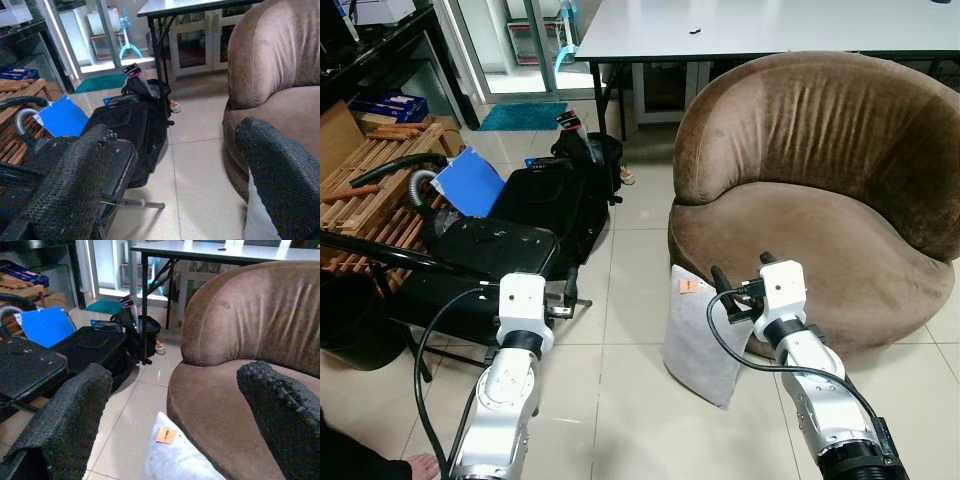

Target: Move the pillow to the sofa from floor

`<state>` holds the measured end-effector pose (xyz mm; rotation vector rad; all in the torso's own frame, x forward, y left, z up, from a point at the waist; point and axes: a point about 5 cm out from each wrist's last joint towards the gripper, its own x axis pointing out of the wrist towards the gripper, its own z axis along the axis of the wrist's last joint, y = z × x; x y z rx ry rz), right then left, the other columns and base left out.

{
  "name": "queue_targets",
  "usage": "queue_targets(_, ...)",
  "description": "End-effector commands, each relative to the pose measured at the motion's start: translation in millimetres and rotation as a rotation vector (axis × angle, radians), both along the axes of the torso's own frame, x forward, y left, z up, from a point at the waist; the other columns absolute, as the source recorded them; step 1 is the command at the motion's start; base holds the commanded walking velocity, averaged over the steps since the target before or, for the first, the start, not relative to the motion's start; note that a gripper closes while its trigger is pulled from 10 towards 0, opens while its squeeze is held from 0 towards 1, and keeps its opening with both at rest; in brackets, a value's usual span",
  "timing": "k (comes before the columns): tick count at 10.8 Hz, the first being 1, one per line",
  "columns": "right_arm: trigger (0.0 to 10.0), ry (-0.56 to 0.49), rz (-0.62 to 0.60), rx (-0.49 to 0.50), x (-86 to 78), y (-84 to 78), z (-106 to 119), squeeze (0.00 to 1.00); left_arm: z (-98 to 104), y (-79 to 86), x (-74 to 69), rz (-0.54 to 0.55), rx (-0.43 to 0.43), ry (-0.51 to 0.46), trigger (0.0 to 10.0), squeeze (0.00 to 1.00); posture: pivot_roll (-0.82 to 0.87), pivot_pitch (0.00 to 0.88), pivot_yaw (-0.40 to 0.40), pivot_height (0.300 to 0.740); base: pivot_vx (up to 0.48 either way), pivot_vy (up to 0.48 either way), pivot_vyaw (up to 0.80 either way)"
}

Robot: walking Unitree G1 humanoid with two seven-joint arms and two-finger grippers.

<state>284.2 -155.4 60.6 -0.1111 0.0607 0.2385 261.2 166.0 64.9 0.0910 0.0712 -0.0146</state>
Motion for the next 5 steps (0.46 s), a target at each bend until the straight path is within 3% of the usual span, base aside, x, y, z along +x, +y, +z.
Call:
queue_targets(1,10.0,-0.002,0.005,-0.004,0.1,-0.5,0.4,0.00,-2.0,-1.7,1.6,-0.005,-0.001,0.018,10.0,0.00,-0.16,0.000,0.100,0.740,0.000,0.000,0.00)
queue_targets(5,10.0,0.002,-0.005,-0.005,-1.9,-0.8,-0.7,0.00,-4.7,-3.9,5.0,-0.019,-0.021,0.048,10.0,0.00,-0.17,0.000,0.110,0.740,0.000,0.000,0.00)
